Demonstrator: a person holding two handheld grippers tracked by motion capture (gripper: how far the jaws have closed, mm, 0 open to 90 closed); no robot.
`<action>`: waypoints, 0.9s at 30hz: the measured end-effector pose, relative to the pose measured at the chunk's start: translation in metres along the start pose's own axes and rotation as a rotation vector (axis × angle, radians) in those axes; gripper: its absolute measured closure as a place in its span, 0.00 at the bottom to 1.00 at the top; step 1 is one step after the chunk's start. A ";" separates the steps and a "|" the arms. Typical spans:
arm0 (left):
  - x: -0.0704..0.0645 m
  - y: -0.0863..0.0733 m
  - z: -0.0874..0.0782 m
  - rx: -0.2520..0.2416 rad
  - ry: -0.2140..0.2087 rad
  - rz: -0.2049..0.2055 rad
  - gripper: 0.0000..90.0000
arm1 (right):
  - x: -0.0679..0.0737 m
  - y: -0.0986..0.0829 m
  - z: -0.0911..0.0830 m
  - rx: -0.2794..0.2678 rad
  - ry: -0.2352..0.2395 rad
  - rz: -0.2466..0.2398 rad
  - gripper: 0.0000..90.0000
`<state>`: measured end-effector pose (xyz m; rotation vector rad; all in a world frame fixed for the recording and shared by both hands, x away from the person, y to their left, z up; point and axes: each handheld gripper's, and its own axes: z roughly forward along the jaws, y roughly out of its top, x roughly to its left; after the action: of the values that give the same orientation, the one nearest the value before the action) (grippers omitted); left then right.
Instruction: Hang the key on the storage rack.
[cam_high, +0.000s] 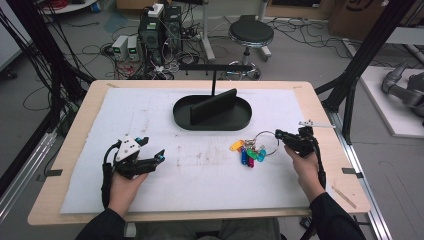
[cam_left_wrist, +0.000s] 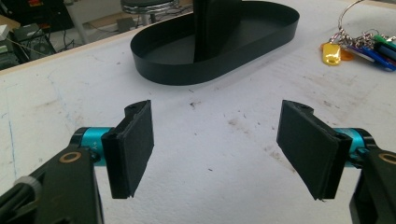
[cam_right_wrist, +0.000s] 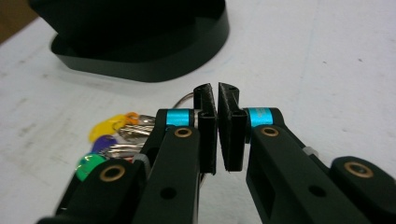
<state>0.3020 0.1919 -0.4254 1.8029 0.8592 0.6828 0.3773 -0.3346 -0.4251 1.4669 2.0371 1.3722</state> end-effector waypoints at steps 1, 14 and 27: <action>0.000 0.000 0.000 0.000 0.000 0.001 0.30 | 0.001 0.000 0.000 -0.008 0.013 0.001 0.97; -0.001 0.001 0.001 -0.003 -0.008 0.000 0.30 | 0.017 0.000 0.004 0.034 0.041 -0.041 0.94; -0.001 0.001 0.001 -0.008 -0.015 -0.003 0.30 | 0.032 0.015 -0.007 -0.010 0.098 -0.131 0.97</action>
<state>0.3024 0.1907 -0.4250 1.7970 0.8477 0.6693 0.3670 -0.3105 -0.3996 1.2601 2.1412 1.4237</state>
